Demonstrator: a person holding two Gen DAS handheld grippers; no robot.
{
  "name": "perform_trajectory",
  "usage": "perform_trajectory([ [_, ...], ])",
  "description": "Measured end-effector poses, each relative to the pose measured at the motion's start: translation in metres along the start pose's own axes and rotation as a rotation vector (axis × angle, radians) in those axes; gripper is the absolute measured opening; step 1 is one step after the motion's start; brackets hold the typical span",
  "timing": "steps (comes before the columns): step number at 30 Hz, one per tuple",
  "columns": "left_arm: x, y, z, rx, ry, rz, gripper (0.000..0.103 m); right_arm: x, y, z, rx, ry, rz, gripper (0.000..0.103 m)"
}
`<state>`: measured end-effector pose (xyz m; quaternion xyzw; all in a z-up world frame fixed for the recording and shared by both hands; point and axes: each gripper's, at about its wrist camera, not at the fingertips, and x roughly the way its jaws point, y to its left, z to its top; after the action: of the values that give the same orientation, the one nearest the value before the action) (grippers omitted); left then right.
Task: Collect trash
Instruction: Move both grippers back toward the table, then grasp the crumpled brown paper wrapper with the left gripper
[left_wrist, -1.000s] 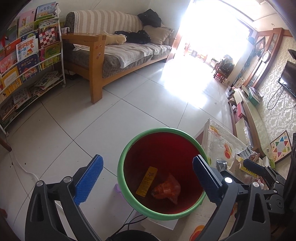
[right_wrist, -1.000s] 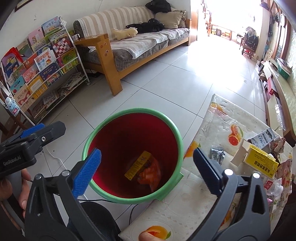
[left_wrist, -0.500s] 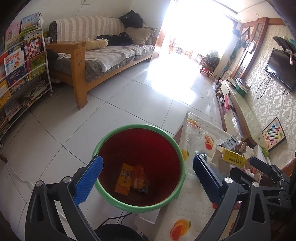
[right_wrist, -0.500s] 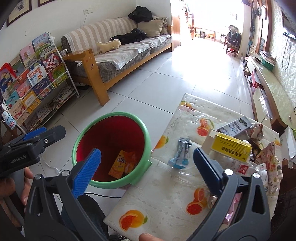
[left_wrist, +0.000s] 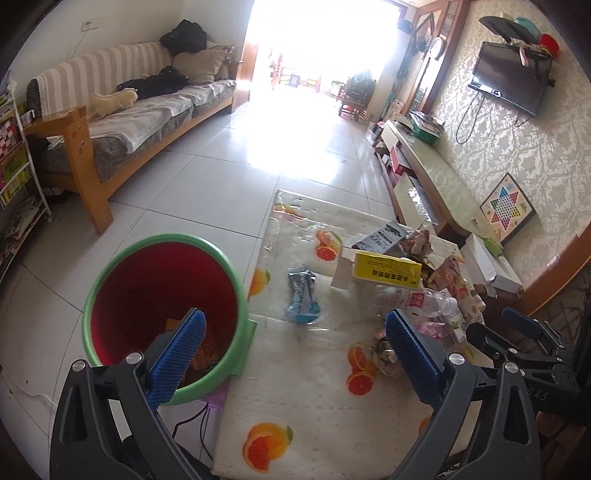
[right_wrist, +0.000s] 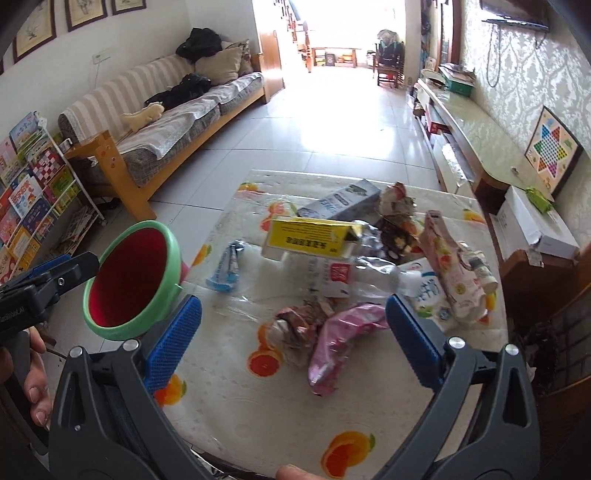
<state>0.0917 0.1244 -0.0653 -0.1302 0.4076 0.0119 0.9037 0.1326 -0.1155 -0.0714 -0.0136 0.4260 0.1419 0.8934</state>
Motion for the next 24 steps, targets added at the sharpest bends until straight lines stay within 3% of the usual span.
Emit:
perform_trajectory([
  [13,0.073,-0.102,-0.018,0.144,0.144,-0.074,0.094,-0.017,-0.116,-0.031,0.15,0.019,-0.121,0.098],
  [24,0.149,-0.119,-0.031,0.19,0.318,-0.033,0.092,-0.011,-0.15,-0.044,0.198,0.055,-0.134,0.098],
])
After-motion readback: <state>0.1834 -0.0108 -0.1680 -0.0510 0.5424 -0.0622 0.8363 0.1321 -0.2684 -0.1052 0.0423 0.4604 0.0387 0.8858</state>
